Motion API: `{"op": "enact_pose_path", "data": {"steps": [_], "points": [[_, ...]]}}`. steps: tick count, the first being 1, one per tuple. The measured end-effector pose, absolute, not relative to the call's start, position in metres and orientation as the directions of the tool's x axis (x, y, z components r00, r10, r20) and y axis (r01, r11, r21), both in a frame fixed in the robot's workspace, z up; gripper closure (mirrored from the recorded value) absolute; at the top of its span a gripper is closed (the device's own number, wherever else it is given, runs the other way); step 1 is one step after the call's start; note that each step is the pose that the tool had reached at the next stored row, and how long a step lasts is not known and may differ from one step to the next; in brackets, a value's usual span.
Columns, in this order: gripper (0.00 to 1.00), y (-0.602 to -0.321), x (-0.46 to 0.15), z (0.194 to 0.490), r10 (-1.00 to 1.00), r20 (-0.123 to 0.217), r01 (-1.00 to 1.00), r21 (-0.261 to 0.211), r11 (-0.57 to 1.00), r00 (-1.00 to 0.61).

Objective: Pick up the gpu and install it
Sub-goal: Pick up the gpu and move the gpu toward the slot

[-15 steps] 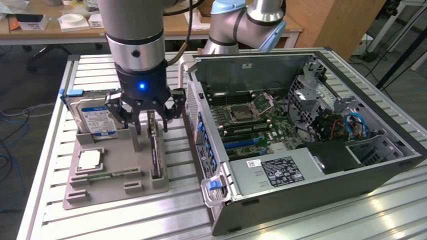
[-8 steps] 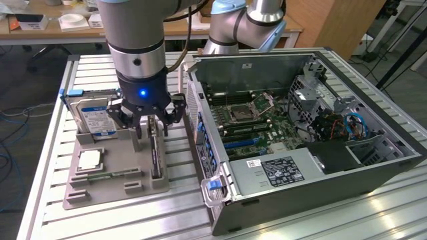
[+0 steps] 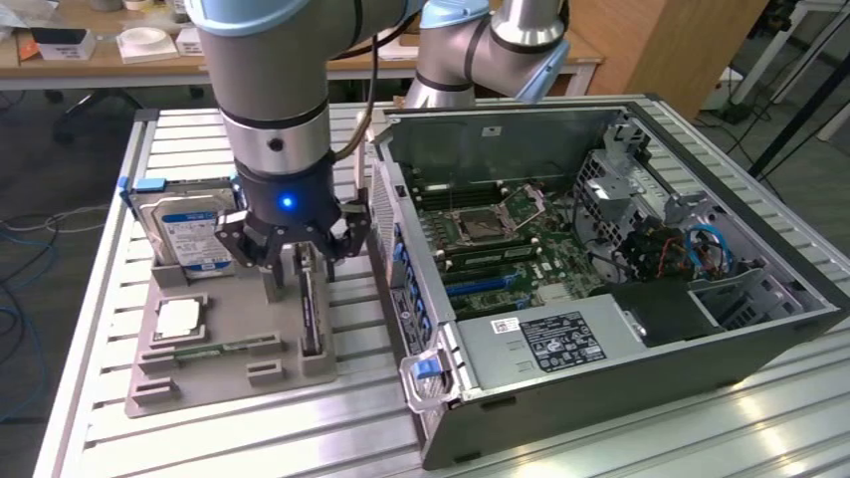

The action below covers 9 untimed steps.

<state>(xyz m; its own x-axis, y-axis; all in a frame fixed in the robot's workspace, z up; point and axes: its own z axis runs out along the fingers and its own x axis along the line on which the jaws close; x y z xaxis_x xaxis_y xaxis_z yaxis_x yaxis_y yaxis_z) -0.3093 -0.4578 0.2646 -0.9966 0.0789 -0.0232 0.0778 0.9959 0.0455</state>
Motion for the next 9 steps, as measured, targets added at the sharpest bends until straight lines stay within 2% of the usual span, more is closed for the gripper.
{"op": "enact_pose_path", "data": {"steps": [9], "points": [[0.41, -0.46, -0.309, 0.248, 0.079, -0.023, 0.078, 0.045, 0.996, -0.997]]}}
